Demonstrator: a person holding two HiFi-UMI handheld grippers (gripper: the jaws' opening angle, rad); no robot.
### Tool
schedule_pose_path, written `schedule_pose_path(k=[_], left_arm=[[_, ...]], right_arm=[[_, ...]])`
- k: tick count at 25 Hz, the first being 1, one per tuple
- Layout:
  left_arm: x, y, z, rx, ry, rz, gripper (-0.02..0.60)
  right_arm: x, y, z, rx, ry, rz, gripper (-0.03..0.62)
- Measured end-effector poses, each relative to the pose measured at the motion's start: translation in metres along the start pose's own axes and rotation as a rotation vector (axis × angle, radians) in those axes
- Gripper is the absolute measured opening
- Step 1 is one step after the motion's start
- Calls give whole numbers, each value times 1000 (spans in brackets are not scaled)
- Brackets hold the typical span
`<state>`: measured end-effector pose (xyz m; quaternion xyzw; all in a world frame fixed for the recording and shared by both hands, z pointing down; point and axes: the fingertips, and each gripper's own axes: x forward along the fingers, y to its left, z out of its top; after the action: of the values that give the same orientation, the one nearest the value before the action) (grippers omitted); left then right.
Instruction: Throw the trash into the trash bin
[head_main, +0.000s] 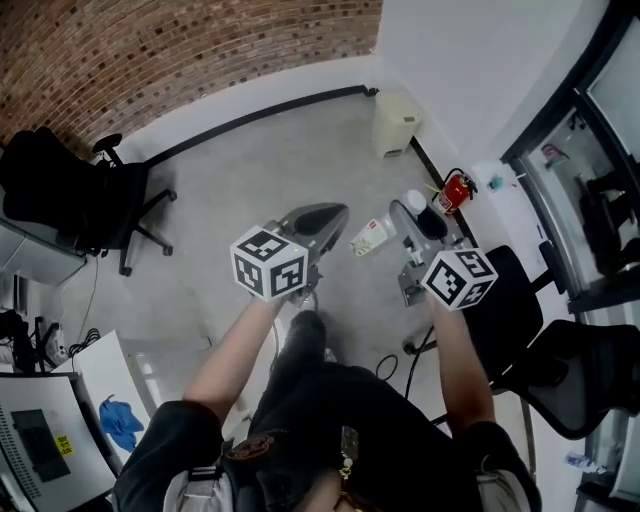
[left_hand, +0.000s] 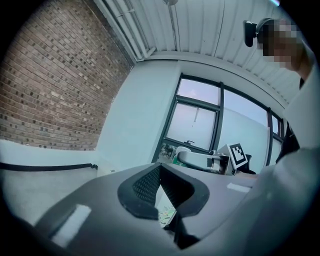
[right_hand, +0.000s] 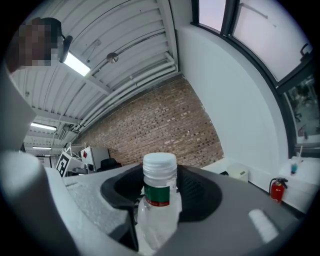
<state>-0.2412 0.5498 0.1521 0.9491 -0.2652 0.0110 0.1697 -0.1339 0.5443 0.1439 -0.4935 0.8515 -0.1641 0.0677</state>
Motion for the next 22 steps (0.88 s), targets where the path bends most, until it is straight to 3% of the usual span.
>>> schedule_pose_path(k=[16, 22], left_arm=[[121, 175, 27, -111, 63, -158, 3], [170, 212, 37, -125, 74, -213, 4]], right_arm=[[157, -102, 17, -15, 81, -204, 204], [183, -150, 30, -31, 108, -277, 204]])
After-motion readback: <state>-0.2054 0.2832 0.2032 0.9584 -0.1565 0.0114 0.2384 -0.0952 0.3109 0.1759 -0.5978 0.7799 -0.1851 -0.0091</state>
